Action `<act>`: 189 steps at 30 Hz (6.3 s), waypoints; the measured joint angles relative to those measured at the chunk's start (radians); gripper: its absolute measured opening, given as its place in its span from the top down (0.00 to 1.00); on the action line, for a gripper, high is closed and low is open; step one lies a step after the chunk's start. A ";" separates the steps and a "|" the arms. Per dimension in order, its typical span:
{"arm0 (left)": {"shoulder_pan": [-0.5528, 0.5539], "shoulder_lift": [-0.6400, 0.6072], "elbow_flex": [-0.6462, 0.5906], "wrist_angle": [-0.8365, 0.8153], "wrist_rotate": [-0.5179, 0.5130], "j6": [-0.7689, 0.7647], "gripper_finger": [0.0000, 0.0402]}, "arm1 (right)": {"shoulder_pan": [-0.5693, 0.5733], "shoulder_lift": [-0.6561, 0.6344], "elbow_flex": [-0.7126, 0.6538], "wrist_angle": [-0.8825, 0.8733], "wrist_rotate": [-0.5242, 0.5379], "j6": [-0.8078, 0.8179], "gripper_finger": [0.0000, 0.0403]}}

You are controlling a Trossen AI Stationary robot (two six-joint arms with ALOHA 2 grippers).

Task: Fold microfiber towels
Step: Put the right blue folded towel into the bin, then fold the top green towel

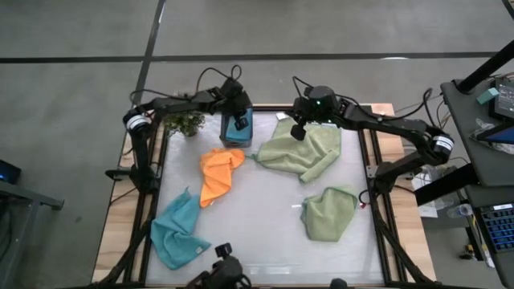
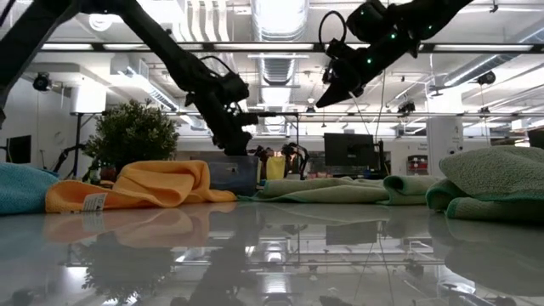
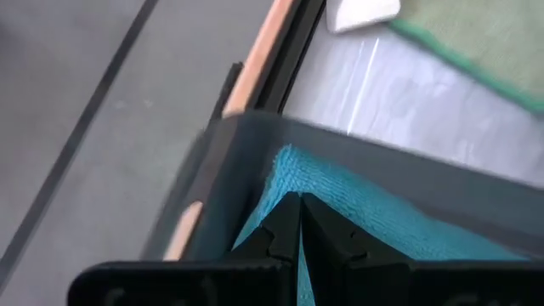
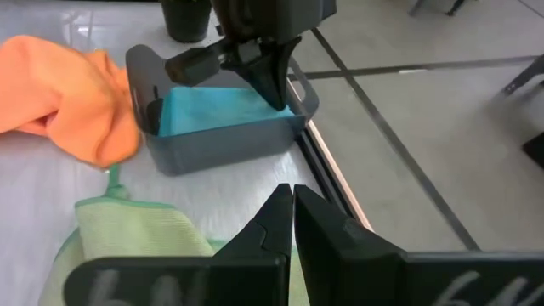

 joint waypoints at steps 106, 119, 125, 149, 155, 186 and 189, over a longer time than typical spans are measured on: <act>-0.713 -0.493 -0.454 0.124 -0.118 -0.322 1.00 | 0.306 0.498 0.013 0.235 0.096 0.087 0.93; -0.713 -0.494 -0.459 0.234 -0.135 -0.315 0.93 | 0.380 0.152 -0.127 0.168 -0.144 0.007 0.98; -0.716 -0.471 -0.463 0.325 -0.131 -0.317 0.72 | 0.384 -0.047 -0.224 0.161 -0.325 0.041 0.98; -0.711 -0.147 -0.464 0.617 -0.192 -0.318 0.55 | 0.400 -0.252 -0.372 0.296 -0.326 0.153 0.98; -0.707 -0.046 -0.455 0.673 -0.218 -0.323 0.55 | 0.400 -0.259 -0.371 0.320 -0.325 0.165 0.98; -0.830 -0.851 -0.460 0.252 -0.103 -0.226 1.00 | 0.502 -0.284 -0.374 0.360 -0.352 0.223 0.97; -0.833 -0.853 -0.461 0.249 -0.101 -0.236 1.00 | 0.492 -0.239 -0.384 0.359 -0.349 0.248 0.92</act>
